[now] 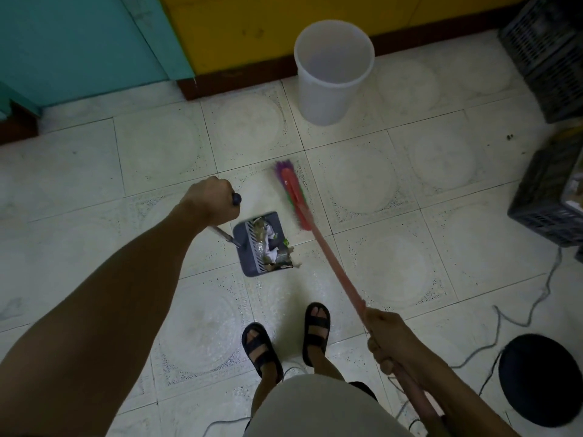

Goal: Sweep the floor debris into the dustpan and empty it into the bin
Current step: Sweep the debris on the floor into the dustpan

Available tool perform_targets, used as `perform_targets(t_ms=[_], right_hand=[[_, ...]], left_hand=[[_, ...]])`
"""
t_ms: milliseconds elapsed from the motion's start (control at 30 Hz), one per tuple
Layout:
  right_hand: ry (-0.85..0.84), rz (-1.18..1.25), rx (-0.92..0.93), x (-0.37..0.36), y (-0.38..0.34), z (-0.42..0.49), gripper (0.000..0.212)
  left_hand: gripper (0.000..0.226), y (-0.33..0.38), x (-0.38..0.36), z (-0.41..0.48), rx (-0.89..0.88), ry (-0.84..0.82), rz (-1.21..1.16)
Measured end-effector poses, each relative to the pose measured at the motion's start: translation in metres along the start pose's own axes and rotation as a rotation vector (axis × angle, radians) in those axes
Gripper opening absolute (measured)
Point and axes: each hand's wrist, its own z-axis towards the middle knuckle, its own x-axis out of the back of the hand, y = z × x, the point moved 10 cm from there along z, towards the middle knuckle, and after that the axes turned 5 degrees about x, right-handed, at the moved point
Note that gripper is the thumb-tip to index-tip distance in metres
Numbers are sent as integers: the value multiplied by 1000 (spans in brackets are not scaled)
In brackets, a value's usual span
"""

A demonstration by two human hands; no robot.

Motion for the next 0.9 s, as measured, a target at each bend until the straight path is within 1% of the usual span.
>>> perform_targets(t_ms=[167,333,433,600,733,833,900], right_hand=[[41,-19,40,3,-11,29,22],[24,-25,-54,-4,2,42,26],[-6,-95,-58,-22,8,41,27],[-31,-50,-90,-67,17,38,40],[-91,-10,-223,-97,35,34,36],[-93,18,-112,-105,29,36,17],[-112,11,-146,-101,31,24,23]], left_hand=[[32,0,8,2,-8,8,-33],[31,1,5,4,-15,-10,7],[32,-1,0,4,-19,-22,24],[32,-9,-1,2,-14,11,43],[33,-5,2,2,-34,27,52],[30,-8,0,0,-22,-16,45],[29,-17,0,-3,-8,-40,25]])
